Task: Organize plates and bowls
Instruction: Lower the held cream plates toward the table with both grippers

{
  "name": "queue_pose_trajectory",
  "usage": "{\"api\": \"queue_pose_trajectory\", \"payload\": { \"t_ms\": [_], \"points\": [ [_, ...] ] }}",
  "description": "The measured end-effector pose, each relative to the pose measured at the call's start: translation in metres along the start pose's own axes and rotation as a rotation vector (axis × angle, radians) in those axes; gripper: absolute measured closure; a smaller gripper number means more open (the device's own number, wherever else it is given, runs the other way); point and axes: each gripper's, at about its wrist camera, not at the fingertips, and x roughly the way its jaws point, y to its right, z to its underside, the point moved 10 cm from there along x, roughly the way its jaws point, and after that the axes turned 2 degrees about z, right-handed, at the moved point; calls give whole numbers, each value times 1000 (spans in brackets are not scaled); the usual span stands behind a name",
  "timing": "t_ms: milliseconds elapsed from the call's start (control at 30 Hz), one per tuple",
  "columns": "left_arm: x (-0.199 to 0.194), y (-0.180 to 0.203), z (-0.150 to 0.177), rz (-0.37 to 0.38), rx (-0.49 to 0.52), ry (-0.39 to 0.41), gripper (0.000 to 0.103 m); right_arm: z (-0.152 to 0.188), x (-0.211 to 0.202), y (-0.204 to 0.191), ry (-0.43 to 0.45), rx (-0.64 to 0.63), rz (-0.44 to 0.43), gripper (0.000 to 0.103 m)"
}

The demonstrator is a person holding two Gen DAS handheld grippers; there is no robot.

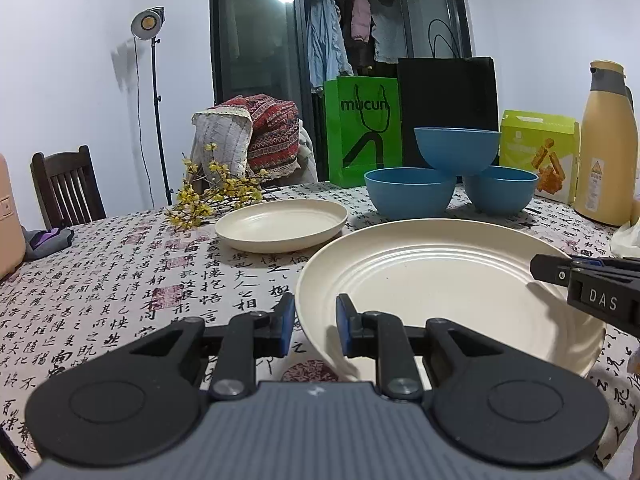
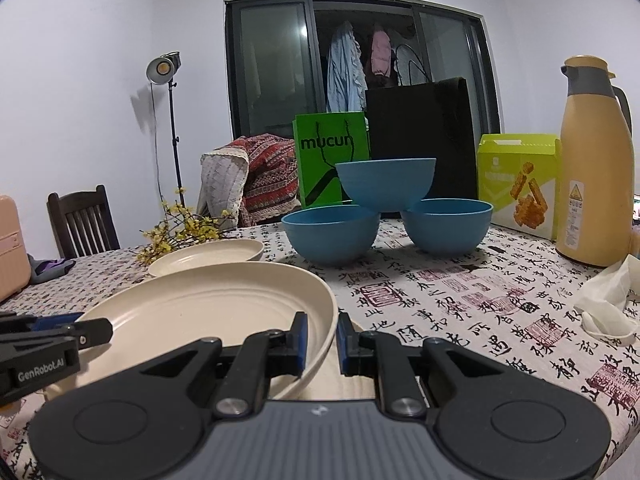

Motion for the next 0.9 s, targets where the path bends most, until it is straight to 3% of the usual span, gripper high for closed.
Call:
{"api": "queue_pose_trajectory", "payload": {
  "t_ms": [900],
  "points": [
    [15, 23, 11, 22, 55, -67, 81, 13, 11, 25, -27, 1, 25, 88]
  ]
}}
